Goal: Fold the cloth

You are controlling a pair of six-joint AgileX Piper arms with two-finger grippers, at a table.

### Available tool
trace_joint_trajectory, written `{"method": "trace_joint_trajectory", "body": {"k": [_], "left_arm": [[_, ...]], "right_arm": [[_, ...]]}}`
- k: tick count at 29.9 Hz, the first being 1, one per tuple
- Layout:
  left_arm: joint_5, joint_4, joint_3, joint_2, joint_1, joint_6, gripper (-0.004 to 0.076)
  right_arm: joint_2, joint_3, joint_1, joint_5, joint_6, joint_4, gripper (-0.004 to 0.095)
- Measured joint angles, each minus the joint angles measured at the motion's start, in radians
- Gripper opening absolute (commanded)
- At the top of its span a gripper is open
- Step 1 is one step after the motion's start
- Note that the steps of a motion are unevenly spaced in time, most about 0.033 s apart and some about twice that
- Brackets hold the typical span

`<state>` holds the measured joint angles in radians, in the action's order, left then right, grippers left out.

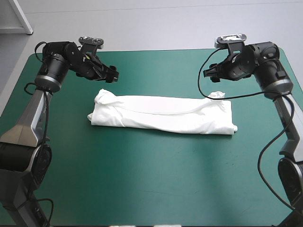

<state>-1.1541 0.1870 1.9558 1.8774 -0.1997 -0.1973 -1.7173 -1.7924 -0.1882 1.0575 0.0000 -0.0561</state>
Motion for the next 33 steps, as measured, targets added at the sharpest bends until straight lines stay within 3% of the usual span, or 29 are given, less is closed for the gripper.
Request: {"method": "trace_joint_trajectory", "body": {"k": [4,6,13,20,33], "left_arm": [[-0.057,0.017,0.034,-0.001,-0.078,0.000,0.0217],[-0.064,0.018,0.034,-0.001,-0.129,0.000,0.0144],[-0.031,0.020,0.039,0.040,-0.285,0.000,0.0020],[-0.023,0.020,0.039,0.177,-0.353,0.001,0.0020],[0.040,0.016,0.039,0.327,-0.360,0.001,0.0020]], "right_arm": [[0.001,0.001,0.068,0.027,-0.058,-0.171,0.0698],[0.001,0.007,0.117,0.052,-0.097,-0.241,0.0698],[0.005,0.075,0.273,0.133,-0.172,-0.279,0.0698],[0.017,0.261,0.362,0.118,-0.215,-0.299,0.0698],[0.019,0.504,0.365,-0.071,-0.283,-0.427,0.0698]]}}
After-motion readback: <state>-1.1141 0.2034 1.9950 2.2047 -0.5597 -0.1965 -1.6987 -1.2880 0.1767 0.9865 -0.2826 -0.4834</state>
